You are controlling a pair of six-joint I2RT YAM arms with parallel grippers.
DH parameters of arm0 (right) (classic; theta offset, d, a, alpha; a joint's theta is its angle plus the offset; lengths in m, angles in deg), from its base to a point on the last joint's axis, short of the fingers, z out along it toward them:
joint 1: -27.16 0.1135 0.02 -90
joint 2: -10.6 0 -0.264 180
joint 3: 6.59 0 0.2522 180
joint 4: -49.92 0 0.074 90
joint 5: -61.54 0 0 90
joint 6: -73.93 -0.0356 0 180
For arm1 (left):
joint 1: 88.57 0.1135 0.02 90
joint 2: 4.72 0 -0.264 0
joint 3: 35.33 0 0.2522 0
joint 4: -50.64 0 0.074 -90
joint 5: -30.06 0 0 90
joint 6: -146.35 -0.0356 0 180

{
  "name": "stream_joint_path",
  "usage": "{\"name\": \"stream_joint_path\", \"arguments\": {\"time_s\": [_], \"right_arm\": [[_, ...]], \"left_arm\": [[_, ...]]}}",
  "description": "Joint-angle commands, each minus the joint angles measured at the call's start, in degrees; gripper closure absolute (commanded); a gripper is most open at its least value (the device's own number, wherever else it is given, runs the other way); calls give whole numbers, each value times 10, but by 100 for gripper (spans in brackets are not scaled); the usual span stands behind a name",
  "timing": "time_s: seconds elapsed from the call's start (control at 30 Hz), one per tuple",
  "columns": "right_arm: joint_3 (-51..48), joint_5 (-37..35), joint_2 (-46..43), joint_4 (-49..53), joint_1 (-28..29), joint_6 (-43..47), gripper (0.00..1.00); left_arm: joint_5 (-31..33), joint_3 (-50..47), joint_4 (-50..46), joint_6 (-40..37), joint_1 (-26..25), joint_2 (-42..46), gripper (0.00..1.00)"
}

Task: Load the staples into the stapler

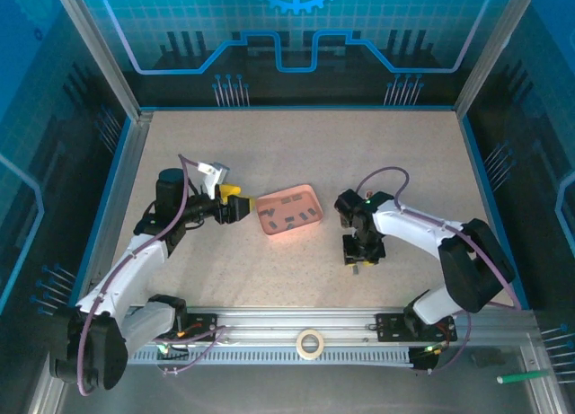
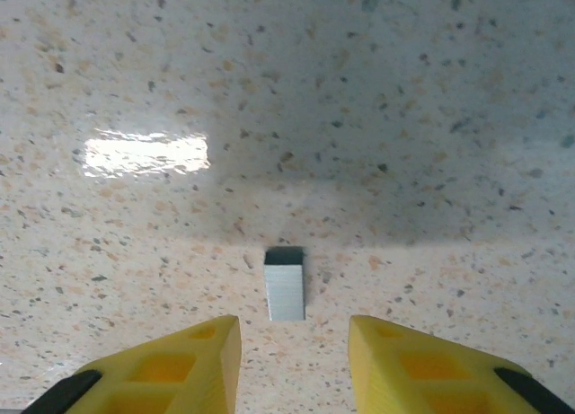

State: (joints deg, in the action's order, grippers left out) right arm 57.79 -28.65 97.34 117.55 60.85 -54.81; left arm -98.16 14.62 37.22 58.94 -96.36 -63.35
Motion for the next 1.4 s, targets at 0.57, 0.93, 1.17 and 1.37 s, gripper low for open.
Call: {"name": "stream_joint_path", "arguments": {"time_s": [0.57,0.93,1.17,1.37], "right_arm": [[1,19,72,-32,-6,13,71],[-24,12,80,-35,-3,5,81],[-26,-8,19,-31,1,-15,83],[9,-70,-55,-47,1,-17,83]], "left_arm": [[0,-9,-1,-12,-4,12,26],[1,-10,0,-13,-4,12,26],[1,-12,3,-10,-4,12,26],[4,-15,13,-4,-4,11,26]]}}
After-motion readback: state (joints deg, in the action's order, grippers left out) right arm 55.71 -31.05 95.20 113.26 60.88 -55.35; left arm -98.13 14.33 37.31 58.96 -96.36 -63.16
